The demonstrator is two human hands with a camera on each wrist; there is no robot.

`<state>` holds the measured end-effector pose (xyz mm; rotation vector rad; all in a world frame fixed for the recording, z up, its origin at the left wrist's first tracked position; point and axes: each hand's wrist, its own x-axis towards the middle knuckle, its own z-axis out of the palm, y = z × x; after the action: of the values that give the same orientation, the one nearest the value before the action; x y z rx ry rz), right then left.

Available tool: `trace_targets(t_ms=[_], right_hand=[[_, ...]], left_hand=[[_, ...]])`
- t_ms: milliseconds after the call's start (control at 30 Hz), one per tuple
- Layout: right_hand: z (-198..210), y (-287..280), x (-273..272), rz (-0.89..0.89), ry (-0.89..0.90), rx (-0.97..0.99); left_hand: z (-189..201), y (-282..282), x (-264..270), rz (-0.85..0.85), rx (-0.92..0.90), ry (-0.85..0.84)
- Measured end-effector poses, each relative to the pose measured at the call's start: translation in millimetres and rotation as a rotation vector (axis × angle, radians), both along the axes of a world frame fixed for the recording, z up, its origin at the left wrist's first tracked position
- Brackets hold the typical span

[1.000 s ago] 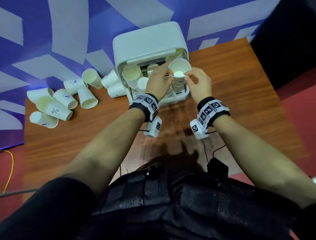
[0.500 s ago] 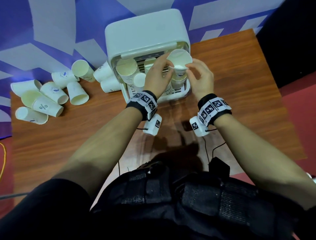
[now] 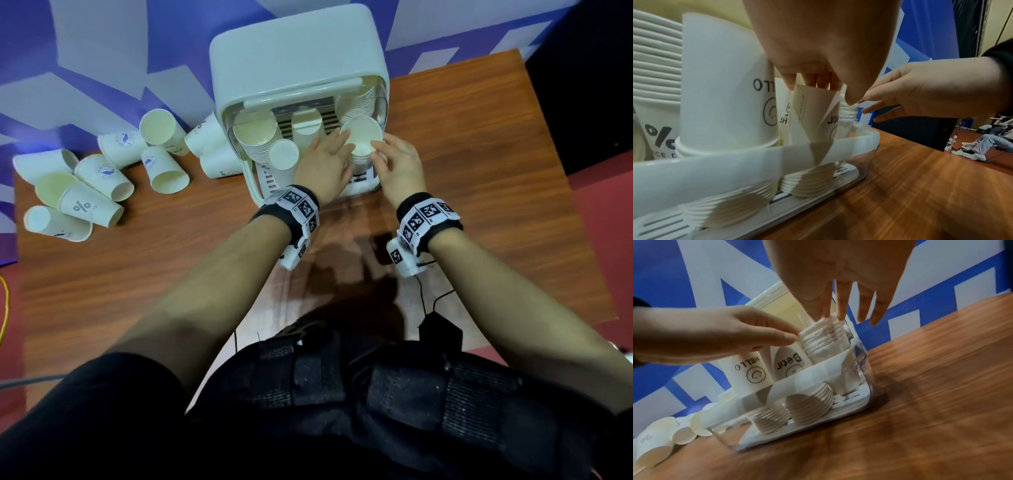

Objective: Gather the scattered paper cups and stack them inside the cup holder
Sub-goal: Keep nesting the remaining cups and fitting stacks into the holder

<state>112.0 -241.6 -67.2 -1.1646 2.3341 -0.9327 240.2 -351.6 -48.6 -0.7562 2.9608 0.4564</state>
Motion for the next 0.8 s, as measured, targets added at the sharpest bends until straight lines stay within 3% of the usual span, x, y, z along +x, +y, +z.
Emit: trace_targets(t_ms=[300,567,800], right_hand=[[-5,6,7,-0.007,-0.050,0.084],[0,15,37,-0.052,0.055,-0.102],[18,13,86,0.081,0.004,-0.156]], left_hand=[[-2,4,3,-0.028,-0.034,-0.116],[12,7,28,-0.091,0.021,0.041],[26,11,78,-0.031,0.039,0.124]])
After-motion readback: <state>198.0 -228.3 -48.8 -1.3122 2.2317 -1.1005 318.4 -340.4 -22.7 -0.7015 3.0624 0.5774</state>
